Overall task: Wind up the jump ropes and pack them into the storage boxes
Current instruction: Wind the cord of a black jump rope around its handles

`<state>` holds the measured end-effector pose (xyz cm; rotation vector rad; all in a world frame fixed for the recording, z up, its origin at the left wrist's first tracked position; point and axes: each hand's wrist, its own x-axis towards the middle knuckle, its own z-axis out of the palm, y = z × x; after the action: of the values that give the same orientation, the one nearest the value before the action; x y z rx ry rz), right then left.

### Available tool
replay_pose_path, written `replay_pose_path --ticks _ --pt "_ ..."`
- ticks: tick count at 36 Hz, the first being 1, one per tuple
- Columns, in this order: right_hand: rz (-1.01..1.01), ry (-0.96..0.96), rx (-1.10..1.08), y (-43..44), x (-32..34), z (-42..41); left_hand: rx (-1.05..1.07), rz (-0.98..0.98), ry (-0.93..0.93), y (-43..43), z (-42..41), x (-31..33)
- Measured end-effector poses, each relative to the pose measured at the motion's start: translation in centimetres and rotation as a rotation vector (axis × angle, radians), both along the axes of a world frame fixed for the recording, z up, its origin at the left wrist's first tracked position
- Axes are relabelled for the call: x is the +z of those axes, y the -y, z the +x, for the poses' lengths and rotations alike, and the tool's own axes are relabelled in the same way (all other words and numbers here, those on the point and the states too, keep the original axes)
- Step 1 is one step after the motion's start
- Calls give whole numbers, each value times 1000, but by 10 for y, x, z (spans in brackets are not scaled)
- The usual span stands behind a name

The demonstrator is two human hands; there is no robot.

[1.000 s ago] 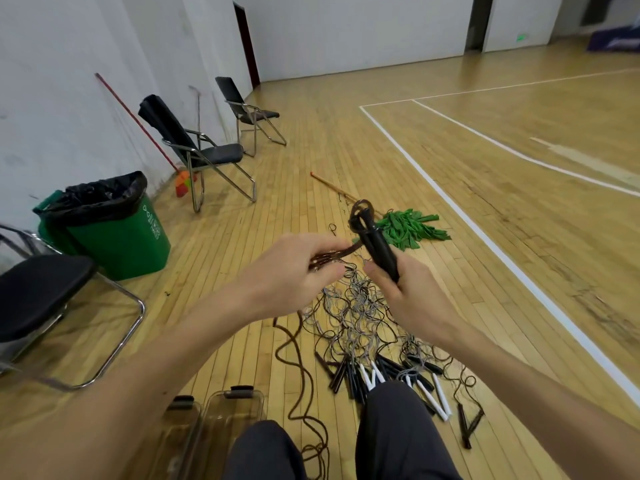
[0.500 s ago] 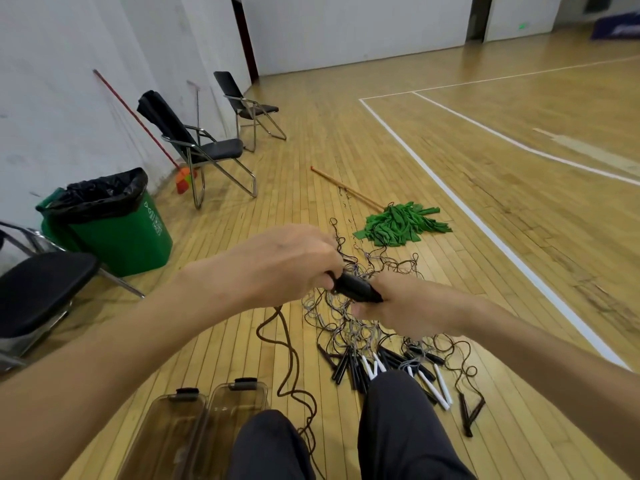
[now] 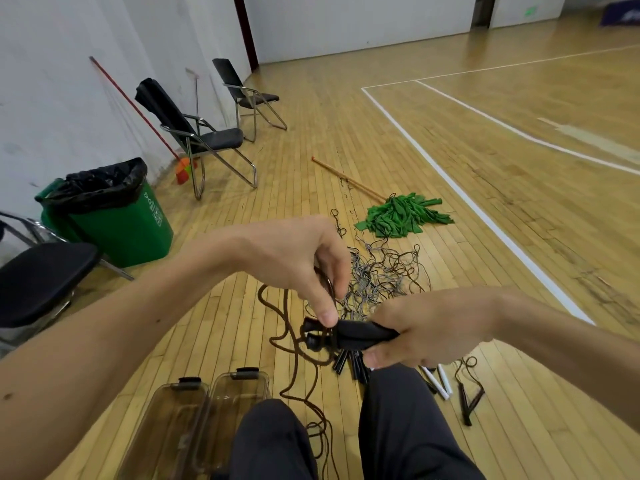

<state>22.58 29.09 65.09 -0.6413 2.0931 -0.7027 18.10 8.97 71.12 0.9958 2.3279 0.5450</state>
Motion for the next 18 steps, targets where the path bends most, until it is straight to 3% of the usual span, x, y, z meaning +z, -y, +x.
replay_pose_path --ticks 3,9,13,18 --pt "-53 -10 102 -1 0 4 -34 57 126 1 0 -3" --pt "-139 -437 205 0 -13 10 -22 278 323 5 -1 -18" --pt "-139 -501 197 -4 -14 9 -1 463 417 9 -6 -32" --pt "-391 -366 111 0 -6 11 40 625 462 8 -5 -43"
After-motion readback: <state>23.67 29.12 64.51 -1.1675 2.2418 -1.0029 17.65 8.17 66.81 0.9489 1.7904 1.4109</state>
